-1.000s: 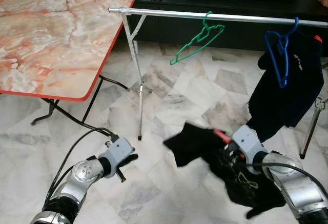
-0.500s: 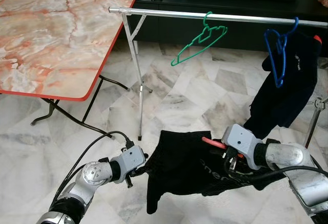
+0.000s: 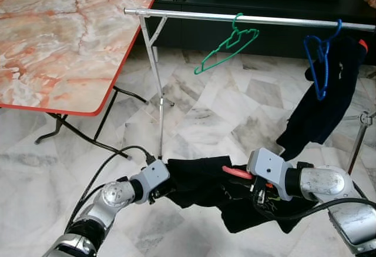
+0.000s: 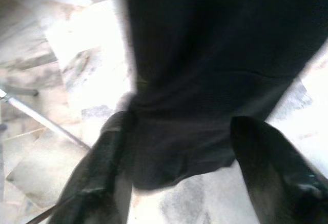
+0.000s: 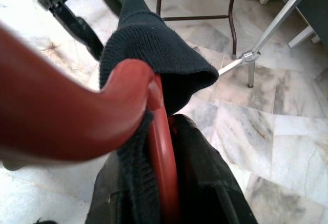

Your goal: Hang hanger

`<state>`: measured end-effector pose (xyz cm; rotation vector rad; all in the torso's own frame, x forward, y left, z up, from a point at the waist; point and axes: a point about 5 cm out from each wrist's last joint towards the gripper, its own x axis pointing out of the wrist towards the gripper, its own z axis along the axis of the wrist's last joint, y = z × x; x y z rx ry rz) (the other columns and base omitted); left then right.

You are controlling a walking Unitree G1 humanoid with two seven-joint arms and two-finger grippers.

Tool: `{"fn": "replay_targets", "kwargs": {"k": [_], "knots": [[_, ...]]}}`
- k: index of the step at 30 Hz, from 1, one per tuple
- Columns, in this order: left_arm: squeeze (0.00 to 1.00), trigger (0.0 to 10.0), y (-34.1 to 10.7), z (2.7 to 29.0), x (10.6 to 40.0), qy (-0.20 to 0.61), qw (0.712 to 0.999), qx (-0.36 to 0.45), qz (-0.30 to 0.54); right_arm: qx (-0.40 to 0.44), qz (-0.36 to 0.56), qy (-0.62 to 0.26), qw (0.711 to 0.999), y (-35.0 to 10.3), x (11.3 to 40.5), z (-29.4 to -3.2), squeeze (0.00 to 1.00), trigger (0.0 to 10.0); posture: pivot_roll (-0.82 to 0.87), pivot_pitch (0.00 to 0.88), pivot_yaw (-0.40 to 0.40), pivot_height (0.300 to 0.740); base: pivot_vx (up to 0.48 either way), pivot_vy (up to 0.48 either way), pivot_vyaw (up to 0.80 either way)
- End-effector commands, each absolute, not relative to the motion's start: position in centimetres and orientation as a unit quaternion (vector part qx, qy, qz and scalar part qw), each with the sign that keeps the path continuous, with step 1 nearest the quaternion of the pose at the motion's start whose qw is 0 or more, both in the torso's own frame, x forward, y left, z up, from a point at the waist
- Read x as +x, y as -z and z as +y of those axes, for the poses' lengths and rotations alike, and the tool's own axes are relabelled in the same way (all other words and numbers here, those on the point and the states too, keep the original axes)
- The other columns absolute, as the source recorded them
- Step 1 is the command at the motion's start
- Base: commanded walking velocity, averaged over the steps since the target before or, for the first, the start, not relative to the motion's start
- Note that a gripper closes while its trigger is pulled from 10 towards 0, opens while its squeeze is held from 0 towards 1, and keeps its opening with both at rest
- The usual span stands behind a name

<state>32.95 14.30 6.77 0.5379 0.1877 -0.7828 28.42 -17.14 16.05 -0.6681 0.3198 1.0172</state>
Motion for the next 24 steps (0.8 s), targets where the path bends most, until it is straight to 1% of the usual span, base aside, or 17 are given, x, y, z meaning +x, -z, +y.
{"fn": "replay_targets", "kwargs": {"k": [1,15,20,21,22,24], "knots": [[1.0,10.0,-6.5,15.2,33.0,0.357,0.892,0.256,0.107,-0.316,0.13,-0.487,0.804,-16.9,28.0,-16.7,0.0,10.0,-0.02,0.226,0.004,0.74,0.0,0.0,0.0],[1.0,10.0,-5.8,13.9,32.8,0.372,0.89,0.234,0.12,-0.312,0.128,-0.488,0.805,-17.0,27.8,-16.5,0.0,10.0,-0.04,0.225,0.005,0.74,0.0,0.0,0.0],[1.0,10.0,-5.5,12.9,32.8,0.362,0.895,0.232,0.121,-0.301,0.109,-0.5,0.804,-17.8,27.5,-15.7,0.0,10.0,-0.04,0.227,0.008,0.74,0.0,0.0,0.0],[0.22,10.0,-5.3,12.9,32.8,0.356,0.899,0.218,0.128,-0.302,0.107,-0.503,0.802,-17.9,27.4,-15.6,0.0,10.0,-0.04,0.226,0.009,0.74,0.0,0.0,0.0],[0.0,10.0,-5.3,12.9,32.9,0.349,0.908,0.194,0.13,-0.303,0.107,-0.503,0.802,-17.8,27.4,-15.6,0.0,10.0,-0.04,0.224,0.007,0.74,0.0,0.0,0.0],[0.0,10.0,-5.4,12.9,32.9,0.345,0.912,0.18,0.13,-0.304,0.108,-0.502,0.803,-17.8,27.5,-15.6,0.0,10.0,-0.04,0.226,0.008,0.74,0.0,0.0,0.0]]}}
